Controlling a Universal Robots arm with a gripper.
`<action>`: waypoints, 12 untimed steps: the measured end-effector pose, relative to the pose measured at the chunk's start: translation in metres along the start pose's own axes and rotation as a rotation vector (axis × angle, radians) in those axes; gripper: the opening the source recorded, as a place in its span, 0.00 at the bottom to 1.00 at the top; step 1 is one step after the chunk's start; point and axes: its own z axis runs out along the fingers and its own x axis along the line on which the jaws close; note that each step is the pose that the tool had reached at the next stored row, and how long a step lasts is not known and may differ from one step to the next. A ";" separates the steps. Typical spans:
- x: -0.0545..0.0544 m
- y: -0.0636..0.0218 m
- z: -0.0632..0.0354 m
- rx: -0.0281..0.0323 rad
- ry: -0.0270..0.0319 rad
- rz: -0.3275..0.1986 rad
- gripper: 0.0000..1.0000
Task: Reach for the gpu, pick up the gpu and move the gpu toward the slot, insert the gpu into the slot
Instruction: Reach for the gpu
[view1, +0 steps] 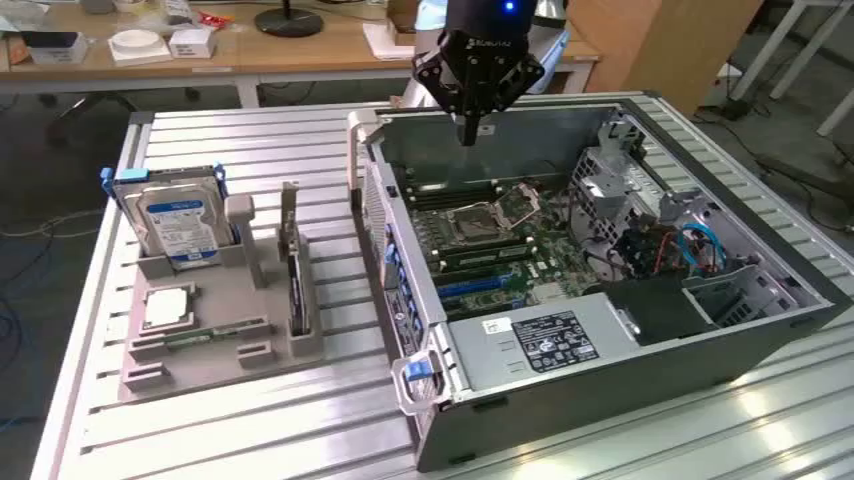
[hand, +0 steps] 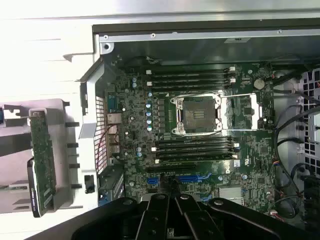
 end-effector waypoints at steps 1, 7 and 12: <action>0.000 0.0000 0.0000 0.0000 0.0000 0.000 0.10; 0.010 -0.0007 -0.0003 0.0000 0.0000 0.000 0.10; 0.033 -0.0025 -0.0009 0.0000 0.0000 0.000 0.10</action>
